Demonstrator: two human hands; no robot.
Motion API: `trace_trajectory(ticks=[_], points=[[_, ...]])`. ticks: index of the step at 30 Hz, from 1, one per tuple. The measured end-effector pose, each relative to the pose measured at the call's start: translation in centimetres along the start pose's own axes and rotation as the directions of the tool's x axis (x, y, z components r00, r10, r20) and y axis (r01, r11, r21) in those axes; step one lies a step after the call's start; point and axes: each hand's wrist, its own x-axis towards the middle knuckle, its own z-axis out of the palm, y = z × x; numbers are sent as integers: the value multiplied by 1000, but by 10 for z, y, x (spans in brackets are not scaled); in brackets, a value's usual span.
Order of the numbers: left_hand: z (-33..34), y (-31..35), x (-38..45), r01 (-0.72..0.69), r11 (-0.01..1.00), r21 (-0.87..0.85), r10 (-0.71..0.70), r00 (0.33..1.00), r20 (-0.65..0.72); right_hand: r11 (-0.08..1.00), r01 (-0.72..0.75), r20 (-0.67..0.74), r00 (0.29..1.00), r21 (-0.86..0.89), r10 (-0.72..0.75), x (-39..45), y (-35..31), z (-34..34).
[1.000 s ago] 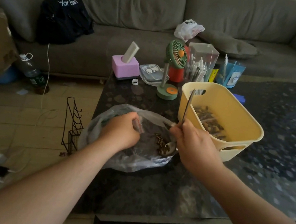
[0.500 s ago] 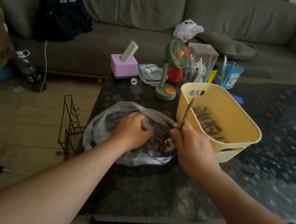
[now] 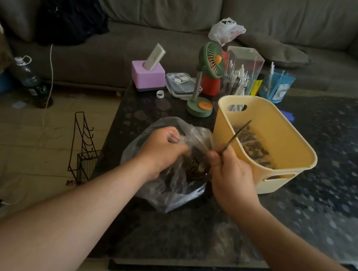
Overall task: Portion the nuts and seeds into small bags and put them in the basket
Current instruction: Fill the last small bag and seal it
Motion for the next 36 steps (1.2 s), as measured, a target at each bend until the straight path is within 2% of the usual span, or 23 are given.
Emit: trace_trajectory(ticks=[2, 4, 6, 12, 16, 19, 22, 26, 28, 32, 36], points=[[-1, 0, -1, 8, 999, -33, -6, 998, 57, 999, -30, -18, 999, 37, 30, -2, 0, 2], [-5, -2, 1, 14, 1000, 20, -15, 997, 74, 992, -74, -34, 996, 101, 78, -4, 0, 5], [-10, -5, 3, 6, 994, 109, -8, 1000, 19, 981, -102, -61, 992, 165, 113, -5, 2, 9], [-20, -7, -3, 13, 973, 230, 9, 995, -95, 941, -160, -109, 974, 299, 200, -7, -3, 11], [-21, -8, -2, 30, 983, 179, -12, 995, -103, 906, -192, -98, 965, 376, 245, -8, -6, 11], [-22, -10, -1, 53, 989, 138, -45, 997, -62, 868, -244, -40, 957, 433, 289, -9, -6, 15], [-21, -12, -1, 60, 989, 133, -57, 998, -24, 778, -319, 9, 927, 541, 374, -10, -7, 18], [-24, -12, 0, 124, 990, 64, -117, 989, -93, 657, -379, 41, 883, 652, 468, -8, -12, 14], [-27, -11, -1, 121, 986, 114, -105, 985, -138, 666, -362, 32, 891, 652, 453, -8, -14, 11], [-31, -9, -4, 63, 968, 243, -31, 991, -134, 772, -262, -29, 940, 579, 341, -11, -22, 2], [-34, -9, -8, -44, 923, 383, 108, 983, -145, 854, -169, -110, 961, 492, 253, -8, -28, -9]])
